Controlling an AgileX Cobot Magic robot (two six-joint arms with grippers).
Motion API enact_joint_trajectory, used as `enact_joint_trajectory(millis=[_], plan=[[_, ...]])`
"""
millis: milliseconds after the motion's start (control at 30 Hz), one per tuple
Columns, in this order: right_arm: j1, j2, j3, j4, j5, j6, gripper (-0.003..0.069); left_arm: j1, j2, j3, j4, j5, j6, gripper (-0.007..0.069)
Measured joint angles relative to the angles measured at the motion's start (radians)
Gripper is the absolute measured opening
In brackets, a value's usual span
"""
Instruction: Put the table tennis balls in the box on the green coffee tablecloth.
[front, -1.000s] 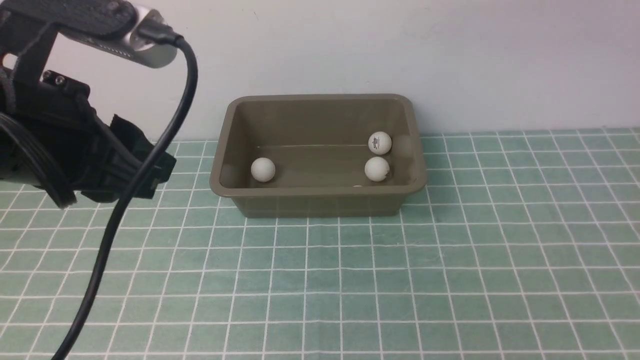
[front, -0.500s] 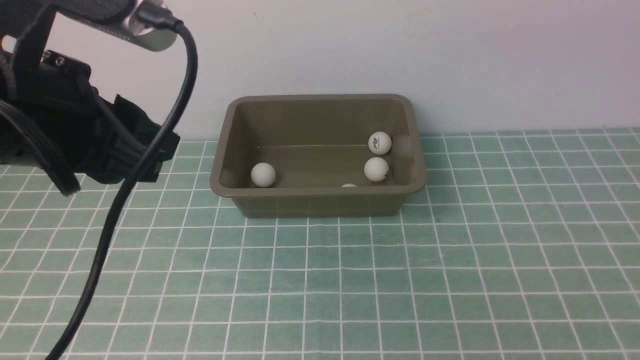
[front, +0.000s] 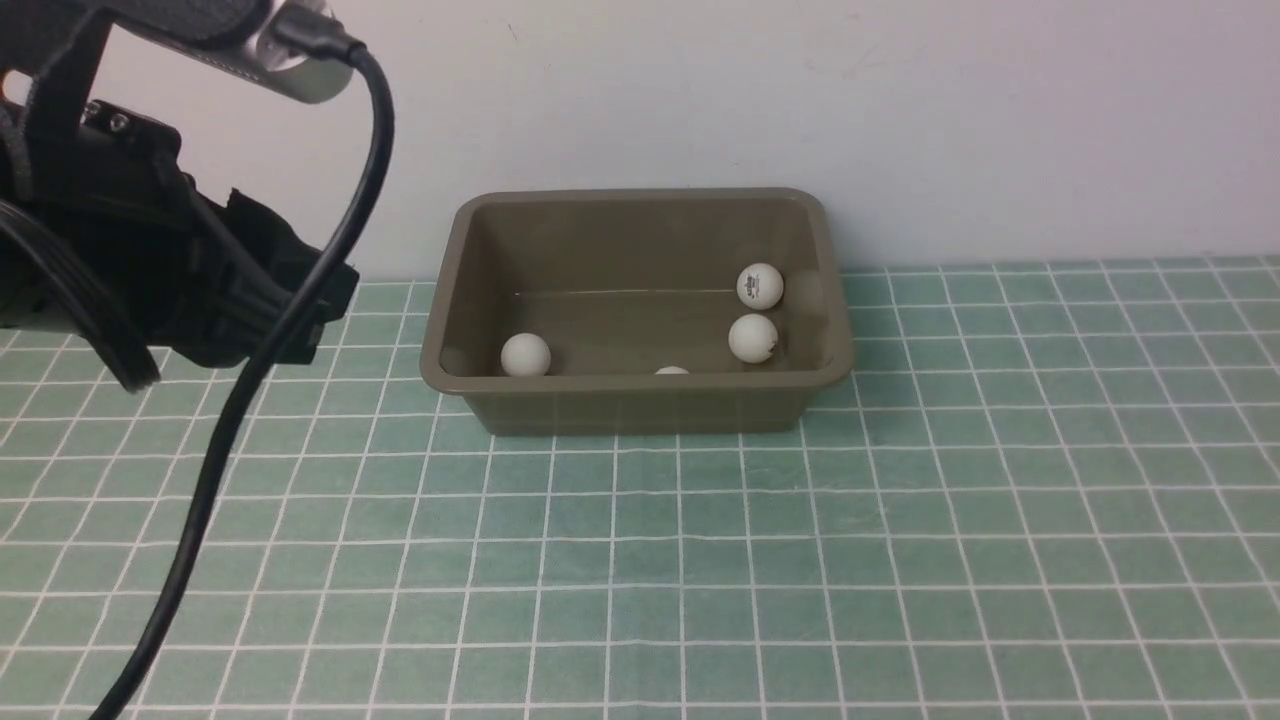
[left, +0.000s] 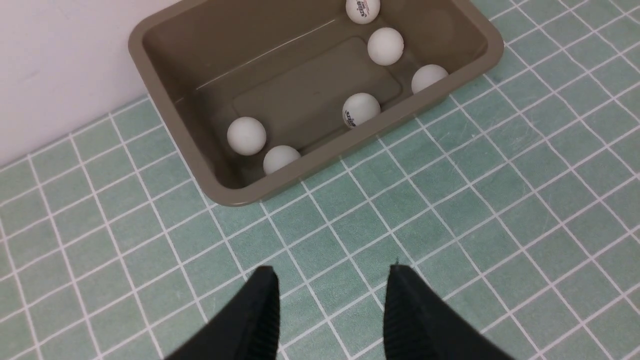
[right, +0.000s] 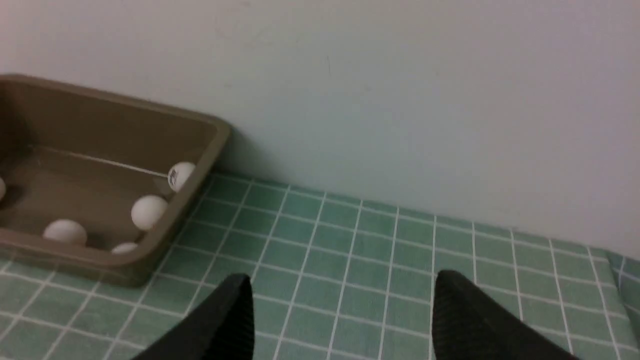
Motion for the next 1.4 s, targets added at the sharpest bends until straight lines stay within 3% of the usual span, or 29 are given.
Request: enact_joint_trajectory(millis=[433,1400], plan=[[0.0,-0.057,0.128,0.11,-0.05,-0.001,0.0441,0.0,0.0,0.0,-0.002,-0.002,0.002,0.0268],[0.0,-0.092,0.128,0.1,0.05,-0.001,0.0441,0.0,0.025,0.0,-0.029,-0.029,0.007,0.0268]])
